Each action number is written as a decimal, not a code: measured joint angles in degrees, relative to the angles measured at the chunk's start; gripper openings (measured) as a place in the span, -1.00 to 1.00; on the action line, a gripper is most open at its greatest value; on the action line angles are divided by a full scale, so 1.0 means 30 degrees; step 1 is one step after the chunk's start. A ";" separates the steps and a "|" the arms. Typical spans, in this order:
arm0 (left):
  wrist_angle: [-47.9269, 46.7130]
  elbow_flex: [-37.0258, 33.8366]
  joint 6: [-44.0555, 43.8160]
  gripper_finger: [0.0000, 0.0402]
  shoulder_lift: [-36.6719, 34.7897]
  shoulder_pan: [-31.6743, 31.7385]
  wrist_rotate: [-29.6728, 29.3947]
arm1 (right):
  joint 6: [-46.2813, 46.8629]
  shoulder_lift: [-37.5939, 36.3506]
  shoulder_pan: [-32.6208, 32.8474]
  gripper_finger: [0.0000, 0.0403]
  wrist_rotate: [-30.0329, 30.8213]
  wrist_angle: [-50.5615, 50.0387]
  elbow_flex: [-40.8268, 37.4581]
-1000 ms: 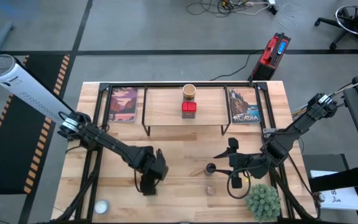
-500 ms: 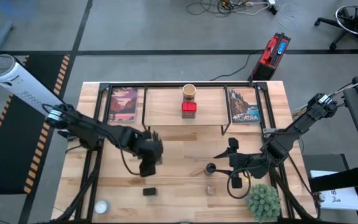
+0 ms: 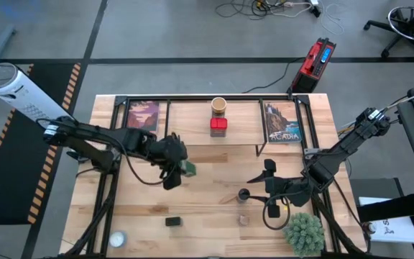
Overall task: Shelf spices
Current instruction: Put the green seasoning bottle on the shelf
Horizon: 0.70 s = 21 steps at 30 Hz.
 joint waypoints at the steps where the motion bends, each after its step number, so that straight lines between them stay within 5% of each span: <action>1: -0.0152 0.0177 0.0232 -0.07 0.0000 0.0168 0.0000 | -0.0015 0.0004 0.0000 0.06 0.0004 0.0009 0.0000; 21: -0.5928 1.1427 0.5909 -0.07 0.3157 0.3399 -0.2025 | -0.0189 -0.0004 0.0000 0.06 -0.0004 0.0018 -0.0007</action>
